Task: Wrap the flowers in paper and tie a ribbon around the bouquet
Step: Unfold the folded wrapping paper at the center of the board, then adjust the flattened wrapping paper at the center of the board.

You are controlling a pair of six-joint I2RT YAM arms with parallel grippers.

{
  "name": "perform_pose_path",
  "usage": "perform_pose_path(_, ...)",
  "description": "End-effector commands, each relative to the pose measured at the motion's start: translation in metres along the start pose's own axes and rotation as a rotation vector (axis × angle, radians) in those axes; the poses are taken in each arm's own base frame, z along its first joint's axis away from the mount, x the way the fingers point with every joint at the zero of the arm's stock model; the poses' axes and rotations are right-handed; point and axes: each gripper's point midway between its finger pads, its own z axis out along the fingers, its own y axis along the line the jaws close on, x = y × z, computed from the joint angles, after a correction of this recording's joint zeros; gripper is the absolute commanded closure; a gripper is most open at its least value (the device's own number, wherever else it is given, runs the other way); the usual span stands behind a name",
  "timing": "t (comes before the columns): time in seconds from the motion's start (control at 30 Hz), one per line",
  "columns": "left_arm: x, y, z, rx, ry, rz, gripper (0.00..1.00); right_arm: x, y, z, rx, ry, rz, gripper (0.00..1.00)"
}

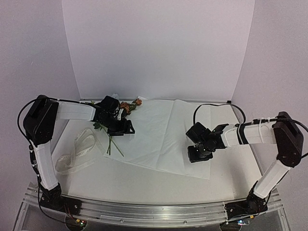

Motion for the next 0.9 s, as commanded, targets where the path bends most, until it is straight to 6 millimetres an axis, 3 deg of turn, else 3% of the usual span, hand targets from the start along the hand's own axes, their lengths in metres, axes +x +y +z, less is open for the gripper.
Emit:
perform_pose_path(0.0, -0.008, -0.041, -0.023, 0.083, -0.080, -0.004, 0.25, 0.012, -0.015, 0.009, 0.080, -0.021, 0.065, 0.65)
perform_pose_path(0.33, 0.006, -0.074, -0.020, 0.146, -0.068, 0.011, 0.25, 0.052, -0.033, -0.005, 0.267, -0.049, 0.068, 0.65)
perform_pose_path(0.47, 0.011, -0.078, -0.016, 0.160, -0.052, 0.012, 0.26, 0.070, -0.029, -0.010, 0.295, -0.071, 0.091, 0.66)
perform_pose_path(0.6, 0.016, -0.085, -0.010, 0.177, -0.030, 0.024, 0.26, 0.090, -0.002, -0.010, 0.251, -0.062, 0.101, 0.66)
perform_pose_path(0.73, 0.023, -0.100, -0.004, 0.199, -0.010, 0.058, 0.26, 0.093, 0.030, -0.021, 0.174, -0.060, 0.091, 0.65)
perform_pose_path(0.87, 0.030, -0.132, 0.013, 0.219, 0.004, 0.134, 0.26, 0.078, 0.017, -0.046, 0.136, -0.121, 0.108, 0.57)
